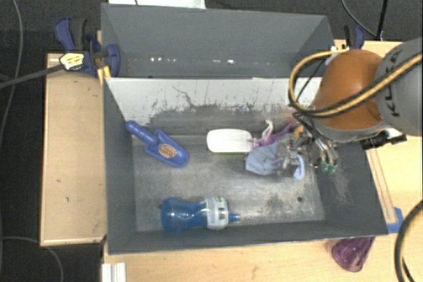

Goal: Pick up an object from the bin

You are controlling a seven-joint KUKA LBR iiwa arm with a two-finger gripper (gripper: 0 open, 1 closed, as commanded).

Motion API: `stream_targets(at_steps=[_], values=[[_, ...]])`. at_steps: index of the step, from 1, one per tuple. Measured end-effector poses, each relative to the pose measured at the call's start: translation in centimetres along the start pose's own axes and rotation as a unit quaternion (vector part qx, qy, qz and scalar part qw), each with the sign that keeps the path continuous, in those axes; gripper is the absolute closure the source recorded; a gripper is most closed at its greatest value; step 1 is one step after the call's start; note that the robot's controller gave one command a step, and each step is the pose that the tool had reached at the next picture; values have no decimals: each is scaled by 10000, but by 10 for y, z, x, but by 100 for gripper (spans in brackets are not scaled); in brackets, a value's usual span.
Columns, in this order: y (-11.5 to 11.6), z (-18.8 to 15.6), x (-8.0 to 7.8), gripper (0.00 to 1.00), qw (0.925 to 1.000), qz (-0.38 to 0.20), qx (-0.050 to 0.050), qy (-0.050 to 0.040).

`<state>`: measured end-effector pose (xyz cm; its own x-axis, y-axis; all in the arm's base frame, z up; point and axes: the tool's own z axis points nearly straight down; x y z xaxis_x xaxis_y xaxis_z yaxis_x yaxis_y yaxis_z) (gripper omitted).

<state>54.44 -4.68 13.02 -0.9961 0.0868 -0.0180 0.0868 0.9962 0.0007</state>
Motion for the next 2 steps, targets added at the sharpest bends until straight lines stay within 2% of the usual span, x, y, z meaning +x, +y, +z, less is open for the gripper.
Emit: stream_targets(at_steps=[1, 2], values=[[-5, -23, 11, 100, 9999, 23, -4, 126], [4, -78, 19, 100, 10000, 12, 0, 63]])
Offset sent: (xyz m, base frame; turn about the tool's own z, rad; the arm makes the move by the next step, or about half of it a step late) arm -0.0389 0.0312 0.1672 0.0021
